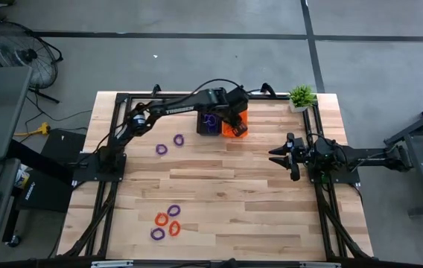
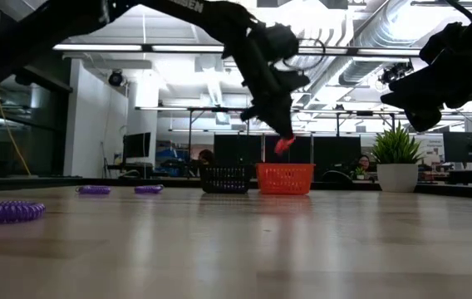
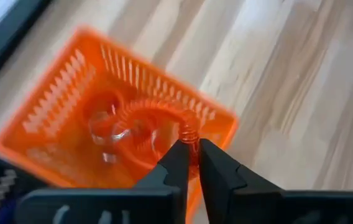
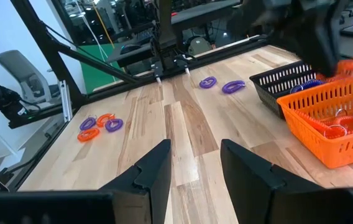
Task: Sort spring keychains
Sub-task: Put the top orange spring keychain in the orange bin, then put the purple spring keychain in the black bin
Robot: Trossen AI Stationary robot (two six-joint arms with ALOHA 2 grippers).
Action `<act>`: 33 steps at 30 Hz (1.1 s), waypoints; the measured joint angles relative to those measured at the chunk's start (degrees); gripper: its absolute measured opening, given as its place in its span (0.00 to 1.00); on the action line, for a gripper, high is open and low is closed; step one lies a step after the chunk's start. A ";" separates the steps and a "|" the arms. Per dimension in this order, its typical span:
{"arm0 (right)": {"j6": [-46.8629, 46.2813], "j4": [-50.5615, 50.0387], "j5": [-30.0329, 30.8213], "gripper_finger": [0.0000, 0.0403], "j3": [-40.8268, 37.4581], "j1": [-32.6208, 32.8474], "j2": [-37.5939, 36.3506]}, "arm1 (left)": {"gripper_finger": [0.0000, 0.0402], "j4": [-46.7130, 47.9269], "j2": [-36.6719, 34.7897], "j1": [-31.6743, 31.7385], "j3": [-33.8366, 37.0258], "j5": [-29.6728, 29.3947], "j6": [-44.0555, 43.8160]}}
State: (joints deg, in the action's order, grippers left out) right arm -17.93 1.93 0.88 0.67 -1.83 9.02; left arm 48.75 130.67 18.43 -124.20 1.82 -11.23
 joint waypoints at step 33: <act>0.00 0.00 -0.02 0.33 0.00 -0.02 0.00 | 0.32 18.30 -8.02 0.66 6.02 -3.94 -6.73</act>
State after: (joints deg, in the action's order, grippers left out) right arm -17.93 1.93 0.86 0.67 -1.85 9.02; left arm 67.06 122.64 19.09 -118.18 -2.12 -17.96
